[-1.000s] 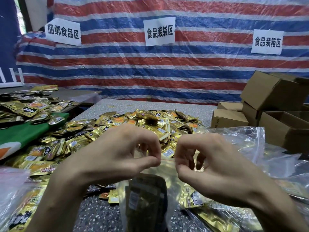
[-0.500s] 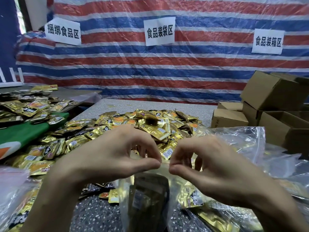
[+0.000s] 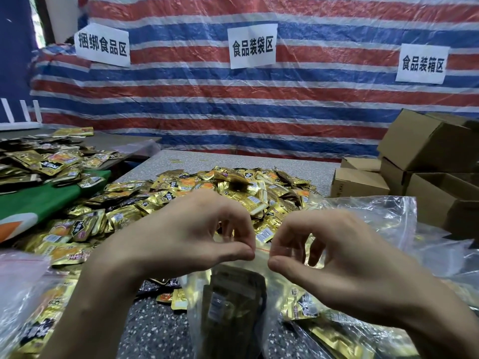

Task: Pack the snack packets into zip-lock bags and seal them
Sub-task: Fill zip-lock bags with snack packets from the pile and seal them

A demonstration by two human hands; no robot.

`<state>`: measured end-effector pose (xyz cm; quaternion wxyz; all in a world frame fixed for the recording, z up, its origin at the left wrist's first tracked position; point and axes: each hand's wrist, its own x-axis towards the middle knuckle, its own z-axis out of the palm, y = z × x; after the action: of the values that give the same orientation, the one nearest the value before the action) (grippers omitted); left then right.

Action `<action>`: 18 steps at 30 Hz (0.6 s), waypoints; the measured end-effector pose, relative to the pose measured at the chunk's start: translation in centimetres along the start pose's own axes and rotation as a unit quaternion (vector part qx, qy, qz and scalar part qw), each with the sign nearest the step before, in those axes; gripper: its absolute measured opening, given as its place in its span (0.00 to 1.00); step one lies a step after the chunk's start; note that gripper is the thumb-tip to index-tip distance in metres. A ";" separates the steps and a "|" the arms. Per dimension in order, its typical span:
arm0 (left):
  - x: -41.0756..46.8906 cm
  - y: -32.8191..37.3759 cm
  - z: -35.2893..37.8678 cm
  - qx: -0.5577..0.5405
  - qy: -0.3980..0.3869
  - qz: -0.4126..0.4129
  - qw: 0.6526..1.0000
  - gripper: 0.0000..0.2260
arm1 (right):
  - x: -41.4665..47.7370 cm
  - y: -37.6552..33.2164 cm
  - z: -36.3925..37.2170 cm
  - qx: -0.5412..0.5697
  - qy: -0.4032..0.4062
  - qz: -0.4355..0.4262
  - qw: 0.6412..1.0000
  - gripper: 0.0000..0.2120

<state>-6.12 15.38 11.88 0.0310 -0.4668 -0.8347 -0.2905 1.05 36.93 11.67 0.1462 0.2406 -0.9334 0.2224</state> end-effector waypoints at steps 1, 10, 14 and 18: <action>0.0 0.0 0.0 -0.001 0.003 0.002 1.000 0.02 | 0.0 0.0 0.0 0.000 0.002 0.001 1.000 0.08; -0.1 0.6 0.1 0.009 0.021 0.021 1.000 0.05 | 0.0 -0.2 -0.3 -0.007 0.012 -0.004 1.000 0.07; -0.5 1.1 -0.1 0.043 0.041 0.029 0.998 0.05 | 0.0 -0.1 -0.5 0.004 0.019 -0.020 1.000 0.07; -0.7 1.4 -0.2 0.059 0.064 0.028 0.996 0.05 | -0.4 0.5 -1.3 0.058 -0.007 -0.017 0.998 0.05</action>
<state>-4.60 15.29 12.44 0.1199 -0.4677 -0.8335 -0.2687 1.32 38.12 12.51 0.1292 0.2658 -0.9158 0.2719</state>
